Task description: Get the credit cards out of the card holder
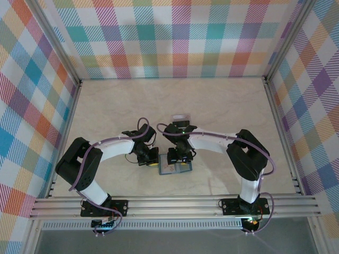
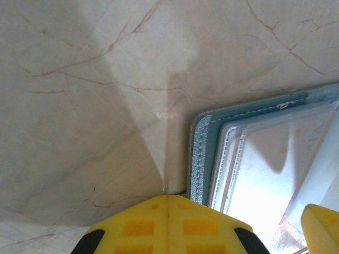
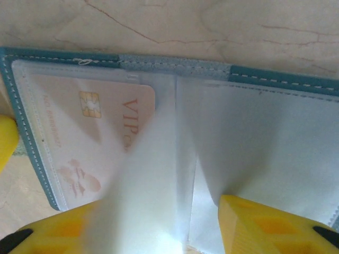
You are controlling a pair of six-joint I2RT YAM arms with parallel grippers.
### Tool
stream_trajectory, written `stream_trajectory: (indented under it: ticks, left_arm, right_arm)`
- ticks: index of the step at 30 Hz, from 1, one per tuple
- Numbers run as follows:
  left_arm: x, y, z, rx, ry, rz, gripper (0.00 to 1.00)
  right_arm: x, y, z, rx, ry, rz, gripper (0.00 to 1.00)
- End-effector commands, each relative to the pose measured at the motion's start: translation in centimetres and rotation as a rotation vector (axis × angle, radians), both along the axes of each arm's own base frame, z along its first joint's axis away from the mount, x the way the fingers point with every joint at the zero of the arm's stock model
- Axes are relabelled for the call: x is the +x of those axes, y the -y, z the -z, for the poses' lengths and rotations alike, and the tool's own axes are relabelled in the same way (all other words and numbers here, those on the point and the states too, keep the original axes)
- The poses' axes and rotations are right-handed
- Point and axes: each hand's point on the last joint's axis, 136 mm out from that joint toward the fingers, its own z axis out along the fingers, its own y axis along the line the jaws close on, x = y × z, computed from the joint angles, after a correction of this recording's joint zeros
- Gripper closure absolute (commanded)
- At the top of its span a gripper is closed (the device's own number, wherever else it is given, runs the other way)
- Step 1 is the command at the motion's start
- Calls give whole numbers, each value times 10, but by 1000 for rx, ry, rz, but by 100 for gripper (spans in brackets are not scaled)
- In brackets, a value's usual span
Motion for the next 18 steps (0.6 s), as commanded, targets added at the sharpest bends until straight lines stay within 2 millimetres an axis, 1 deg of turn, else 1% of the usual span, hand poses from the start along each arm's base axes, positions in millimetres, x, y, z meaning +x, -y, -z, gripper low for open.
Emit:
stream_trajectory:
  ticks: [1, 7, 11, 14, 18]
  left_arm:
    - [-15, -11, 14, 60, -60, -5, 96]
    - [-16, -12, 12, 61, -59, -3, 96]
    - [-16, -13, 9, 63, -52, -5, 96]
    - [-16, -13, 7, 60, -51, -6, 96]
    - [-14, -12, 3, 59, -42, -6, 96]
  right_arm:
    - [-2, 2, 2, -35, -10, -30, 49]
    - [2, 19, -2, -105, 24, -13, 51]
    - [4, 32, -8, -112, 44, 11, 52]
    - [4, 45, -7, -137, 52, 24, 52]
    - [3, 61, 0, -173, 52, 32, 52]
